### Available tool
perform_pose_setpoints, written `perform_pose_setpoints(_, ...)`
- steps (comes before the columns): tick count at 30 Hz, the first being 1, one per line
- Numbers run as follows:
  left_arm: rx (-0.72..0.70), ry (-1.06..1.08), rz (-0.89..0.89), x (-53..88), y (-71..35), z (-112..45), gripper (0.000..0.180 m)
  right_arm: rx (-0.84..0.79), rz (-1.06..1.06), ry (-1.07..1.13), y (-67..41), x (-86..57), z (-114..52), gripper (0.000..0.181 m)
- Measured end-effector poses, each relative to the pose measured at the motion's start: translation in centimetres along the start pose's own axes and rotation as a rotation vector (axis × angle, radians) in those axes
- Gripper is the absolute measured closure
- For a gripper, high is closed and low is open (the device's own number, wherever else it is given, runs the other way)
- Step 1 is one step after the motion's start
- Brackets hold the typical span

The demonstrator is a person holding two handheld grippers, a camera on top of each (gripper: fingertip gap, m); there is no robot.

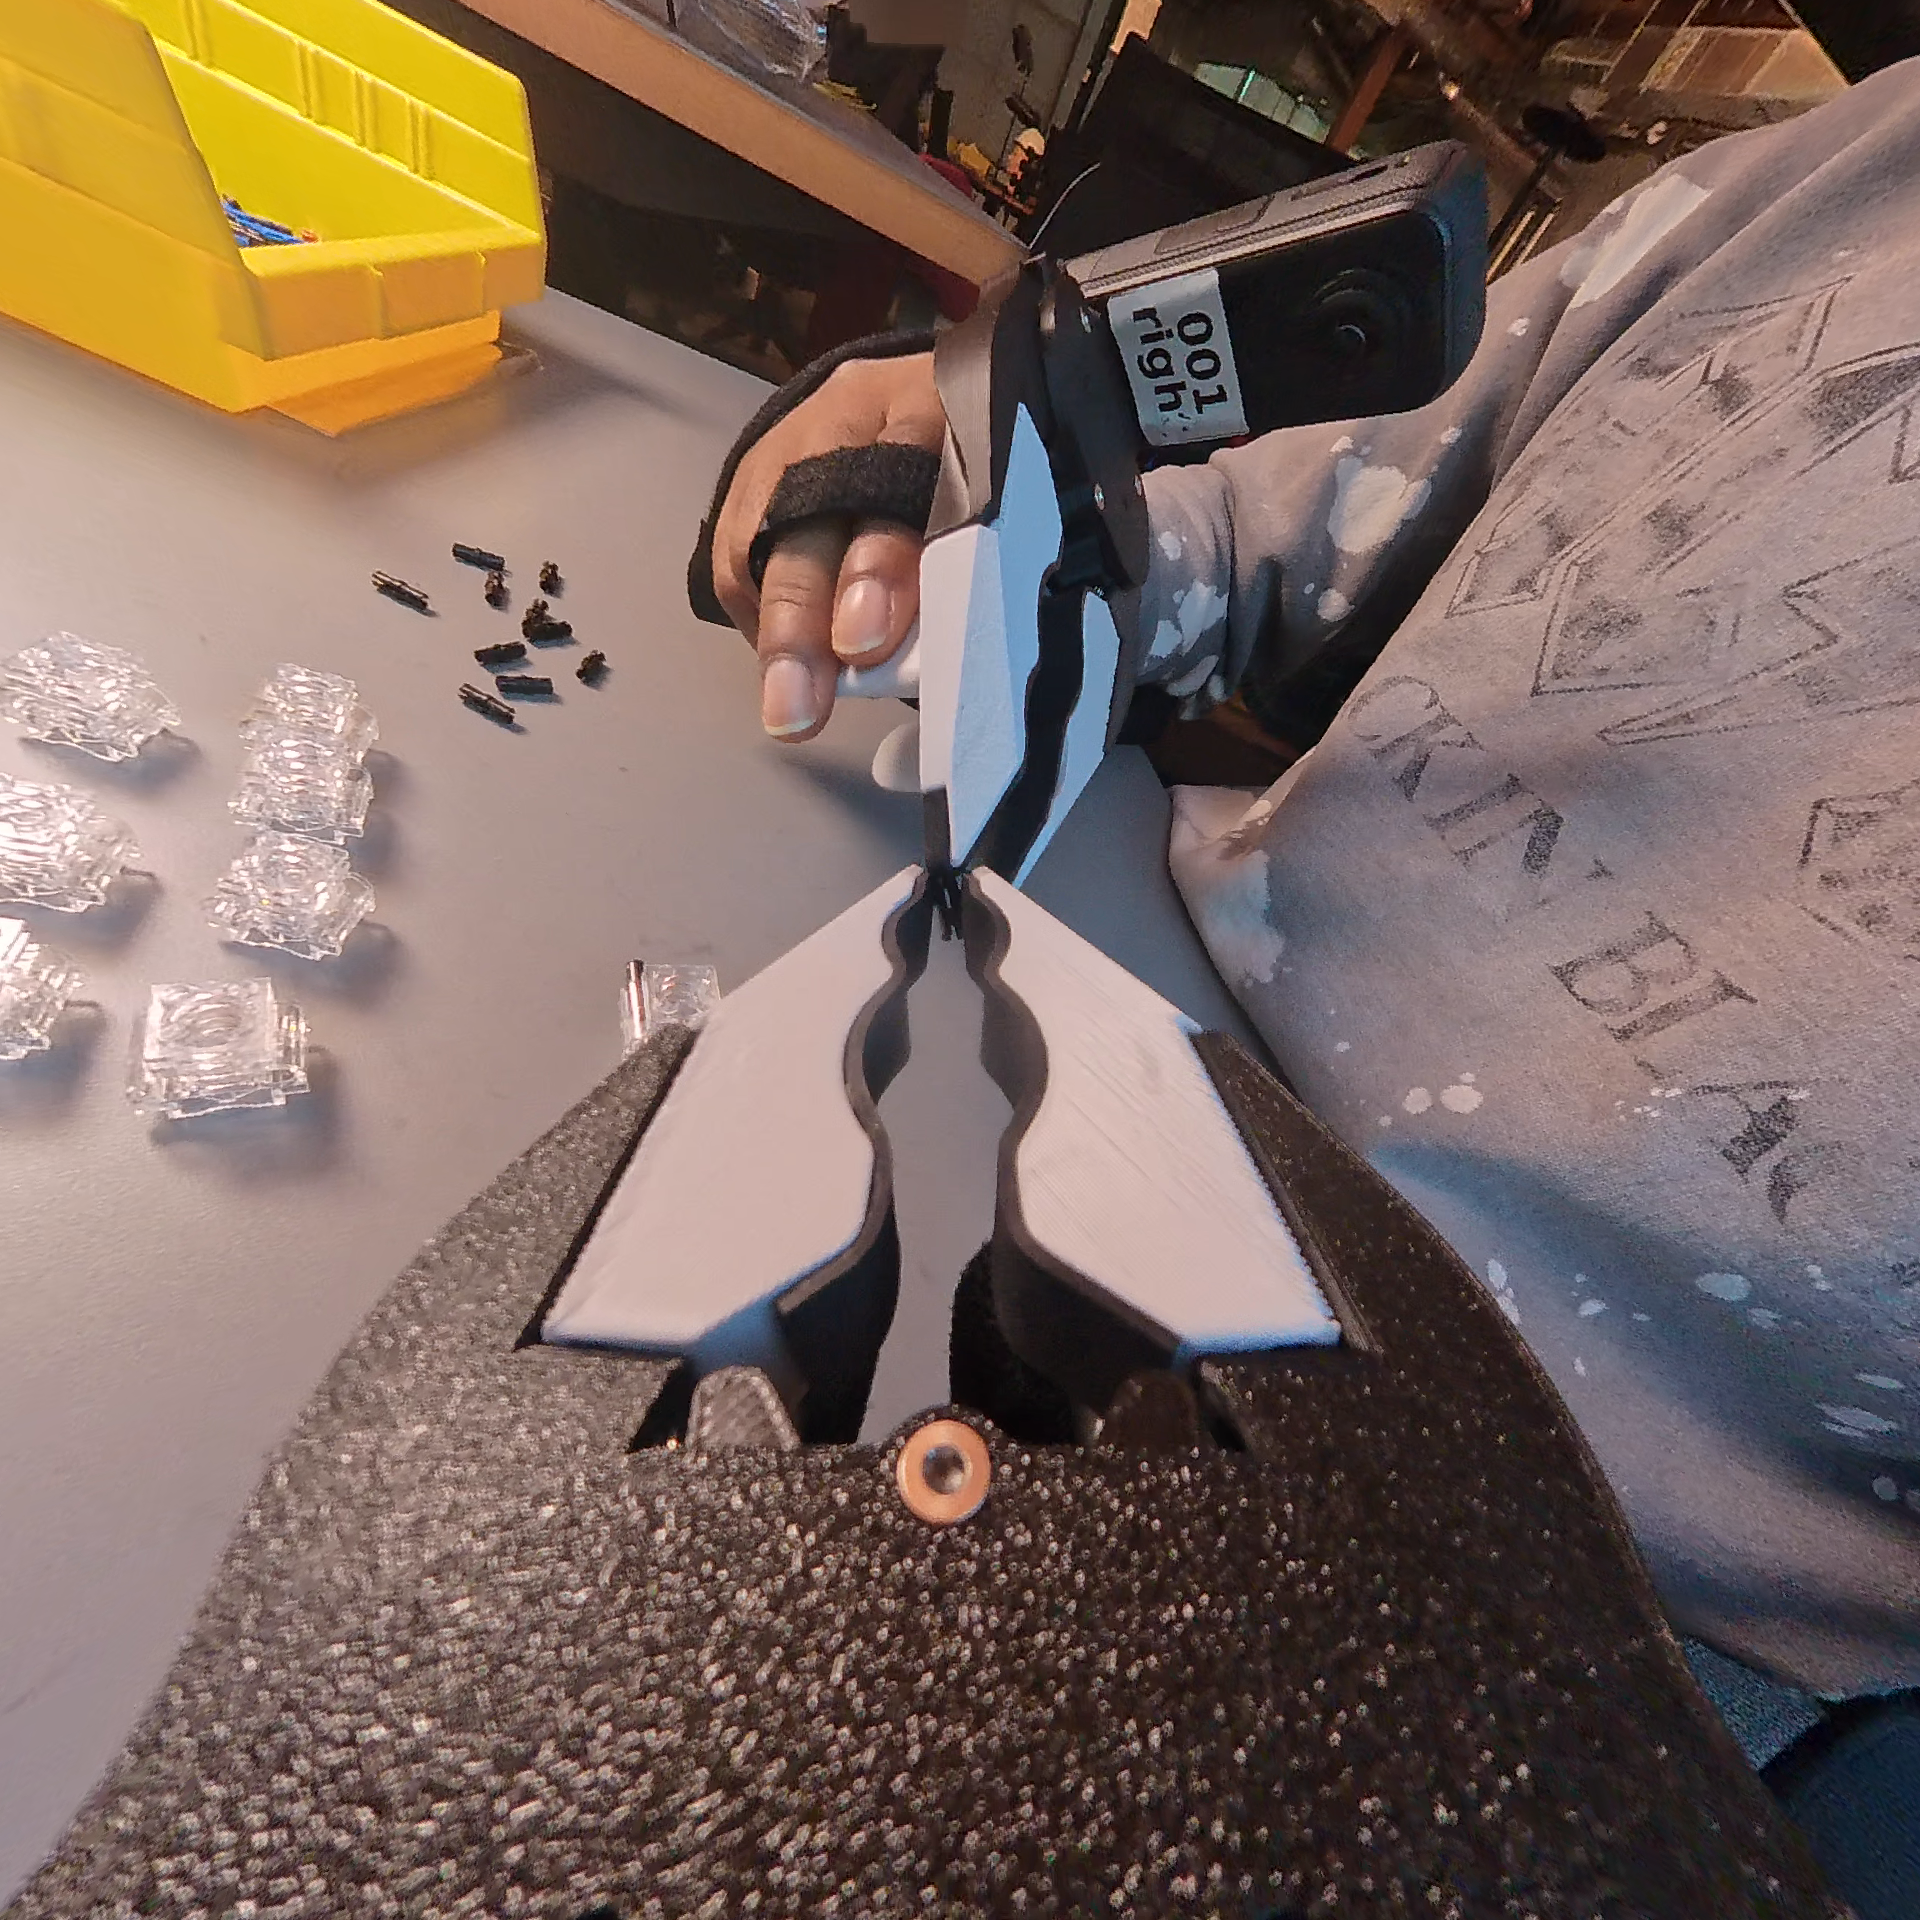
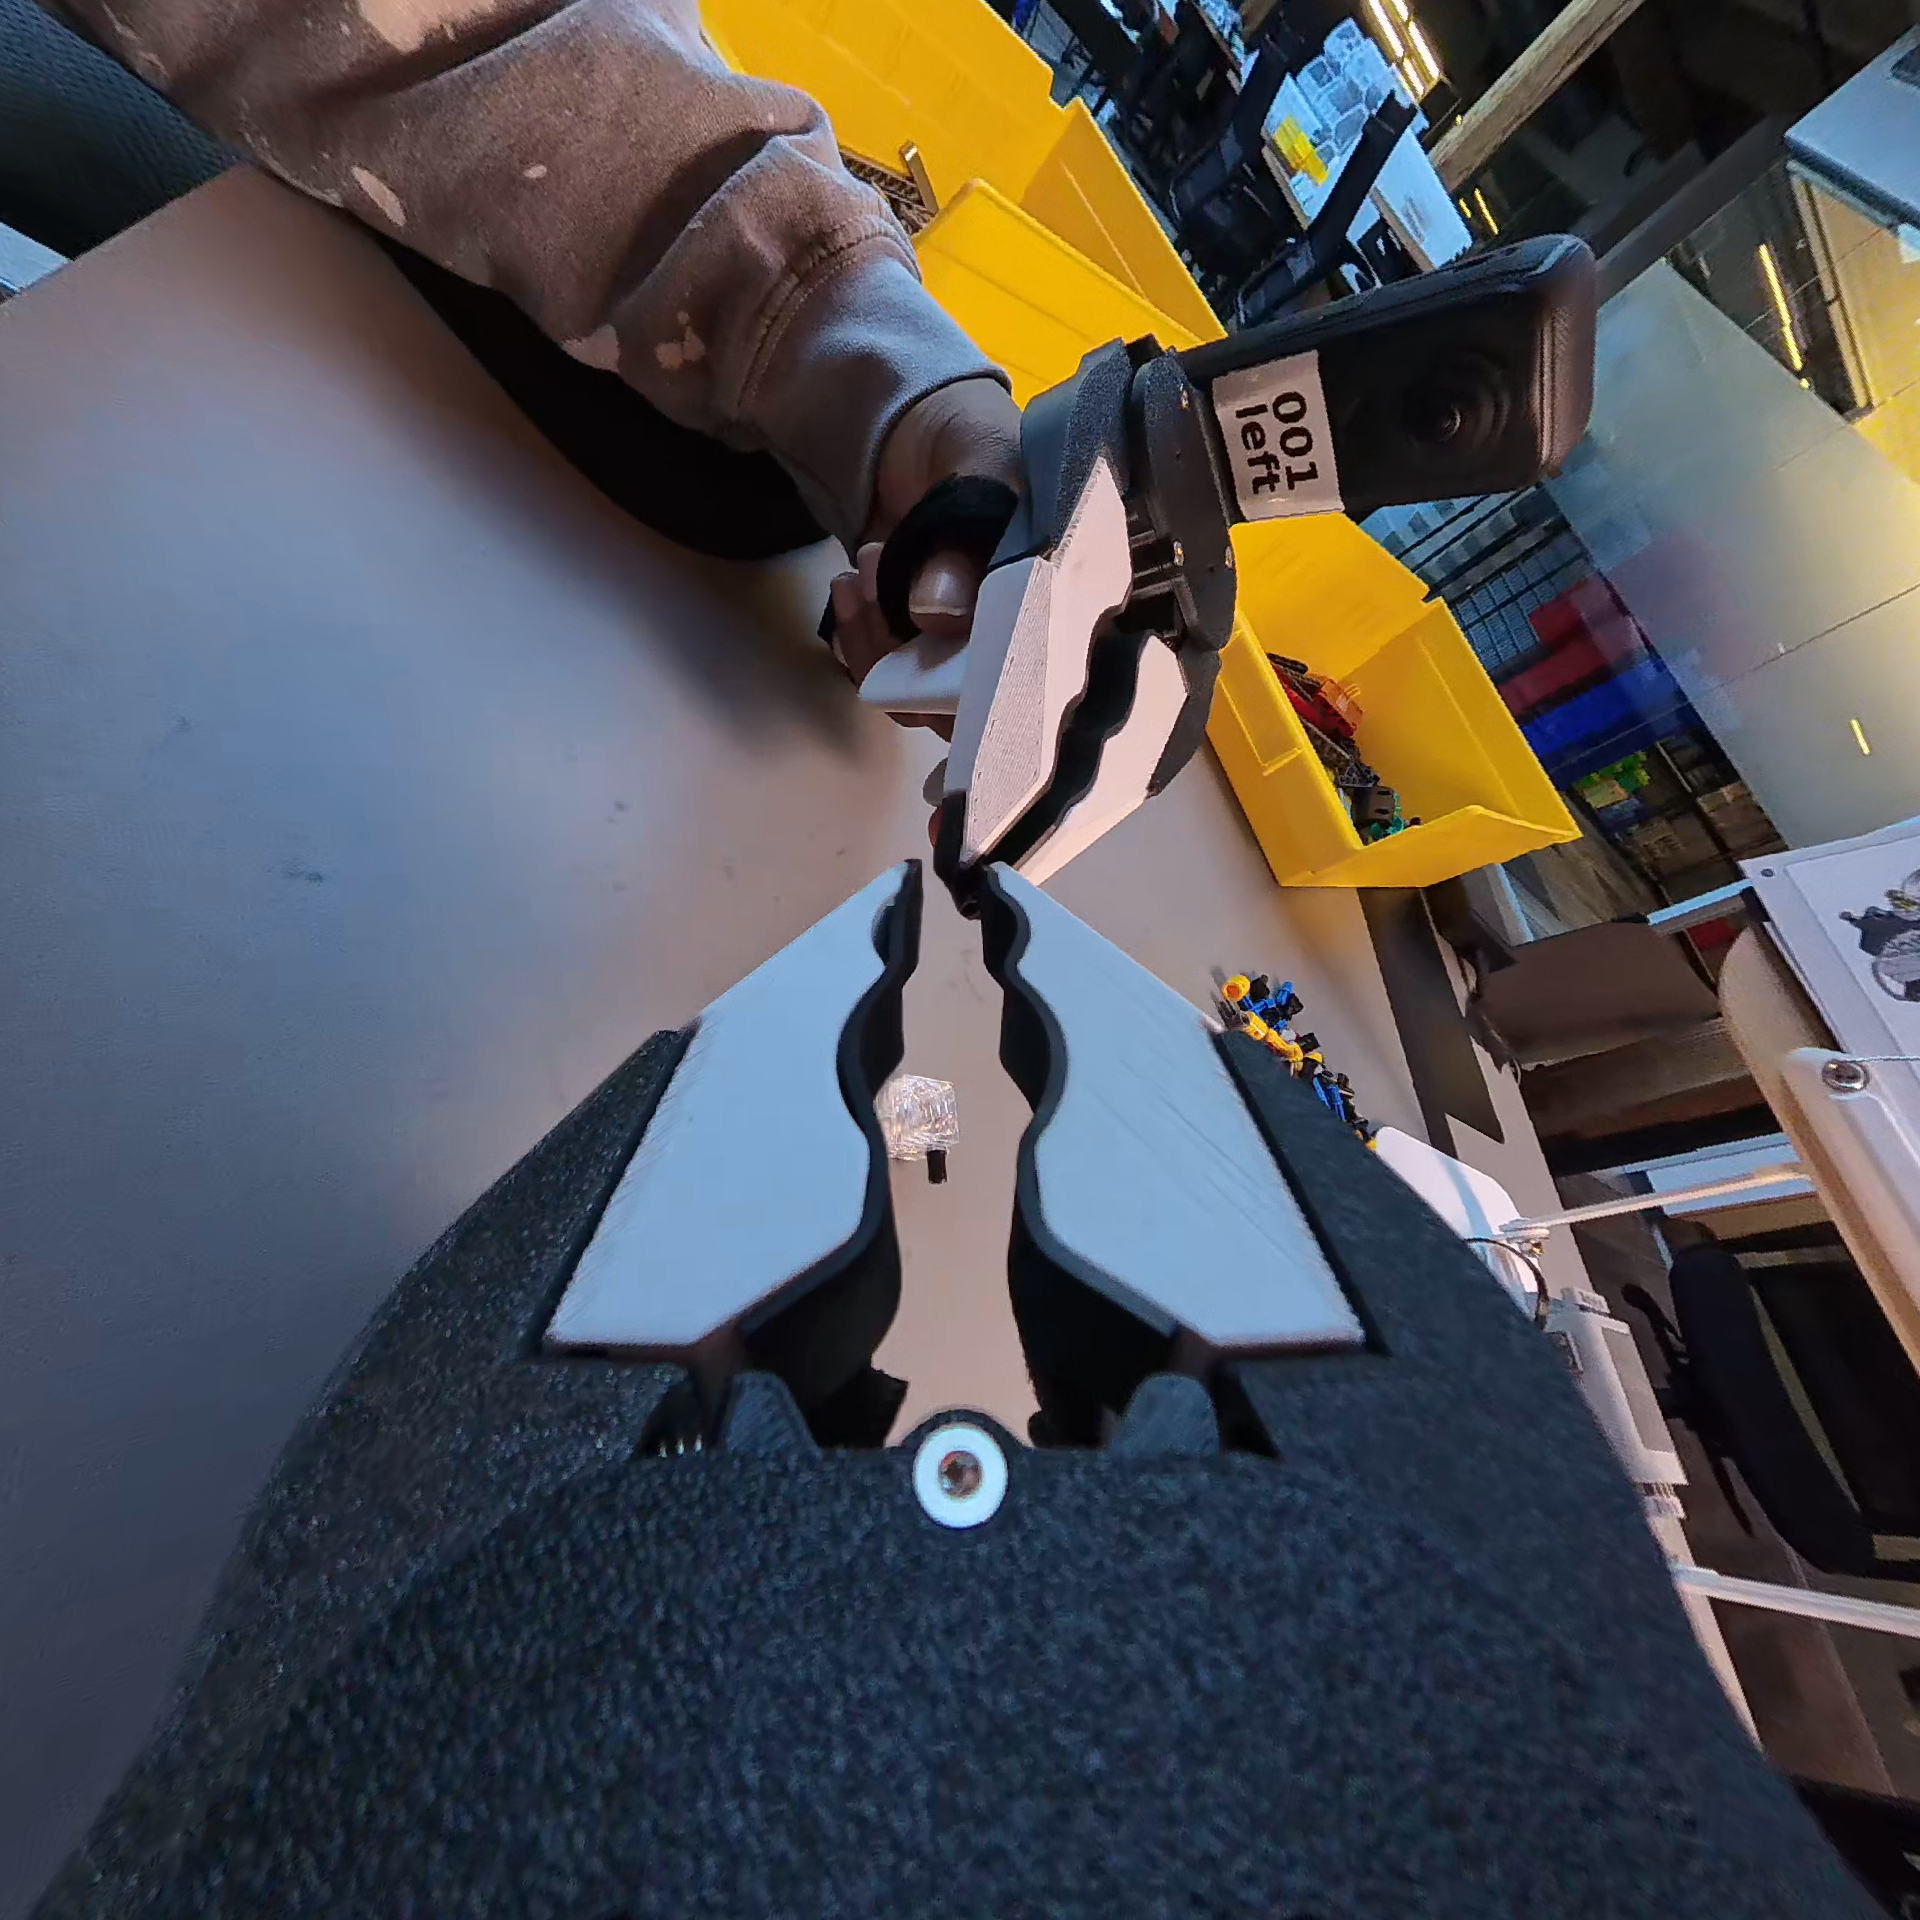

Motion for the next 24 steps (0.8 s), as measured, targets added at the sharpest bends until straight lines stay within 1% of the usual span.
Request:
perform_pose_setpoints(9, -0.031, 0.06, 0.057, -0.5, -0.3, -0.1, 0.177, 0.001, 0.014, 0.01, -0.5, -0.1, 0.3, 0.175)
perform_pose_setpoints(12, -0.085, 0.072, 0.071, -0.6, -1.0, 0.1, 0.177, -0.011, -0.018, 0.031, -0.8, -0.7, 0.6, 0.177)
perform_pose_setpoints(16, -0.134, 0.035, 0.073, -0.1, -1.6, 0.4, 0.176, -0.028, -0.122, 0.048, -0.4, -1.7, 1.0, 0.177)
perform_pose_setpoints(18, -0.158, 0.008, 0.069, 0.3, -1.9, 0.8, 0.173, -0.039, -0.166, 0.061, -0.3, -2.2, 1.3, 0.177)
perform_pose_setpoints(24, -0.169, -0.007, 0.051, 0.2, -2.2, 0.6, 0.172, -0.035, -0.149, 0.082, -0.4, -2.1, 1.5, 0.177)
Point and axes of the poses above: each gripper's, where its closed fingertips meet, z back along the fingers, y out of its underside, x = y × z across the jaws, the point moved 2 cm from there along z, back along the fingers, and after that the axes turned 4 degrees about y, right-handed, at the moved point
